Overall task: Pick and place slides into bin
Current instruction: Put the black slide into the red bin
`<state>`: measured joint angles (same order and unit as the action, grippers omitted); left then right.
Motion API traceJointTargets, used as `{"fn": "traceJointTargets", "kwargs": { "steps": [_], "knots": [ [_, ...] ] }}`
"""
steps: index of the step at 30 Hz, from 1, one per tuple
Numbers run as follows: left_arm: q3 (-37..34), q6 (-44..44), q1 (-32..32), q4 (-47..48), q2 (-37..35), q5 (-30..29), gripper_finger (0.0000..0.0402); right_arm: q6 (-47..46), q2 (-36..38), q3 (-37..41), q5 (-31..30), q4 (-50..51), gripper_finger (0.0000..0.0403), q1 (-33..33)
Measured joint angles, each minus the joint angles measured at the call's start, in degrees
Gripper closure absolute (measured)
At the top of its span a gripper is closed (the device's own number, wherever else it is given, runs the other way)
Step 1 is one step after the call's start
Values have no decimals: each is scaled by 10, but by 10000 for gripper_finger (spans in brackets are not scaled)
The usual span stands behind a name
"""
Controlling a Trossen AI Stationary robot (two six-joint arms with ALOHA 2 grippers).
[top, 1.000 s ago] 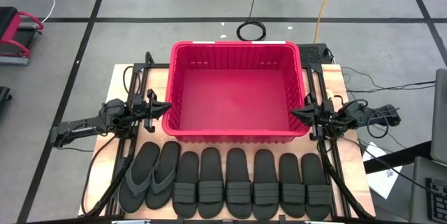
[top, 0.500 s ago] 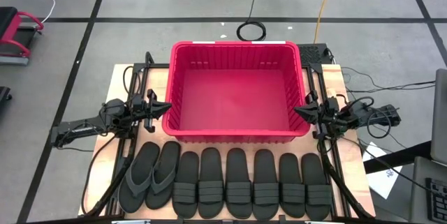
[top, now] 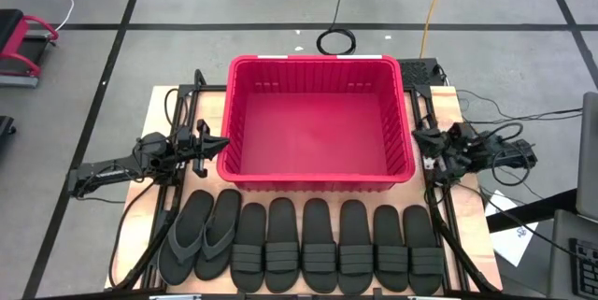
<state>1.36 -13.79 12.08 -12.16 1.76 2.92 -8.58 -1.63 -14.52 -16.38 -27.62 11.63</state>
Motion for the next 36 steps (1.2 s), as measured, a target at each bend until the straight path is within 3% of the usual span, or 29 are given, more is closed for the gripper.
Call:
{"fn": "traceJointTargets", "kwargs": {
  "steps": [8, 13, 16, 21, 28, 36],
  "knots": [
    [0, 0, 0, 0, 0, 0, 378, 35, -89, -236, -29, 320, 352, 0],
    [0, -1, 0, -1, 0, 0, 378, 55, -194, -434, 51, 488, 322, 0],
    [0, -1, 0, -1, 0, 0, 378, 11, -268, -548, 77, 624, 305, 0],
    [0, -2, 0, -1, 0, -2, 378, -73, -387, -698, 180, 849, 280, 0],
    [0, 0, 0, -1, 0, -2, 378, -130, -486, -743, 400, 1017, 255, 0],
    [0, -4, 0, -1, 0, -2, 378, -90, -544, -719, 467, 1111, 235, 1]
  ]
}}
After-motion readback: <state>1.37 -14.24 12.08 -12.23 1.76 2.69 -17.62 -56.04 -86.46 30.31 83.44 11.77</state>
